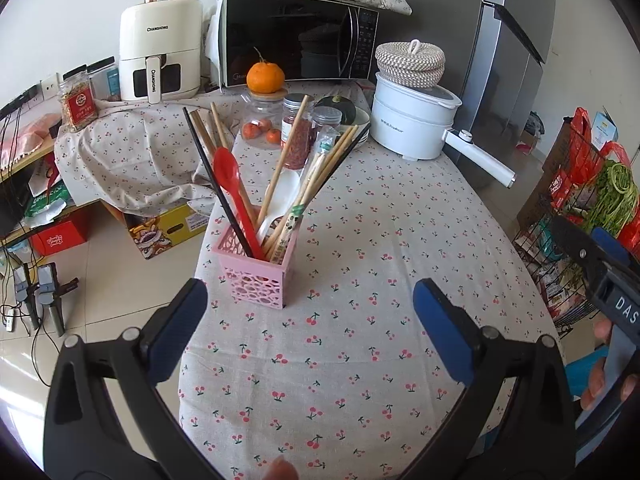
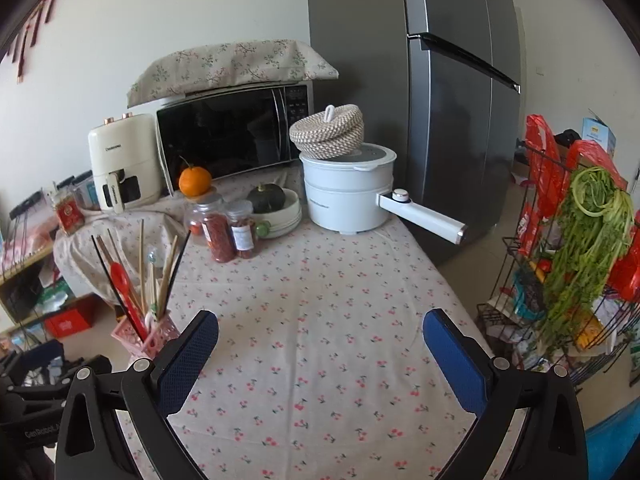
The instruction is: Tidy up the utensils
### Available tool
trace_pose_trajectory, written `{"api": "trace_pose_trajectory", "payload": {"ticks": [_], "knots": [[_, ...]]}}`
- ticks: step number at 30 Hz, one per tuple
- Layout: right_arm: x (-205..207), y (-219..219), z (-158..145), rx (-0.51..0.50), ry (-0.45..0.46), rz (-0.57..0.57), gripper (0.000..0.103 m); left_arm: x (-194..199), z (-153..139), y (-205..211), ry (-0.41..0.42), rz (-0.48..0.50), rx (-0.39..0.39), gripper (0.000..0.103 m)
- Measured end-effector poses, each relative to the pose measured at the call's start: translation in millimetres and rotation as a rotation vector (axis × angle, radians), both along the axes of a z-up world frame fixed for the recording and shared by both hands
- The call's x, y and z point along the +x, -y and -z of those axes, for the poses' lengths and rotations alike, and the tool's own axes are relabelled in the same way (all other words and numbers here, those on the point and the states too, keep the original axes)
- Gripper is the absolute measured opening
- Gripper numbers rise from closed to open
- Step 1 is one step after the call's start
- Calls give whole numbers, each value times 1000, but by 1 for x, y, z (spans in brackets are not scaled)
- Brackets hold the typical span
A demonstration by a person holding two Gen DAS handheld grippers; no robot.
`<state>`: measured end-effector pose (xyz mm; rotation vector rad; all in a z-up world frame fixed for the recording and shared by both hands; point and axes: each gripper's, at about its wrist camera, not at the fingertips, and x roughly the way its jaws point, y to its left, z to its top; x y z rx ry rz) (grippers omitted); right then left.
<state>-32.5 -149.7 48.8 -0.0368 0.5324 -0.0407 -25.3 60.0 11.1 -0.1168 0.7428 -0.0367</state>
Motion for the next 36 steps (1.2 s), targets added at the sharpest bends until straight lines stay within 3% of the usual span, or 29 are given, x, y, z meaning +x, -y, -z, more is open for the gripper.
{"api": "trace_pose_trajectory", "payload": {"ticks": [5, 12, 16, 23, 36], "knots": [[-19, 14, 5, -4, -17, -1, 103, -7, 1, 17, 14, -11, 36, 102], [-21, 28, 4, -36, 25, 21, 103, -8, 1, 32, 35, -4, 54, 102], [-10, 28, 16, -78, -17, 25, 103, -5, 3, 39, 38, -1, 64, 102], [1, 33, 27, -35, -93, 3, 103, -4, 5, 45, 28, 9, 62, 102], [3, 29, 33, -29, -120, -6, 103, -6, 4, 45, 27, 12, 43, 102]]}}
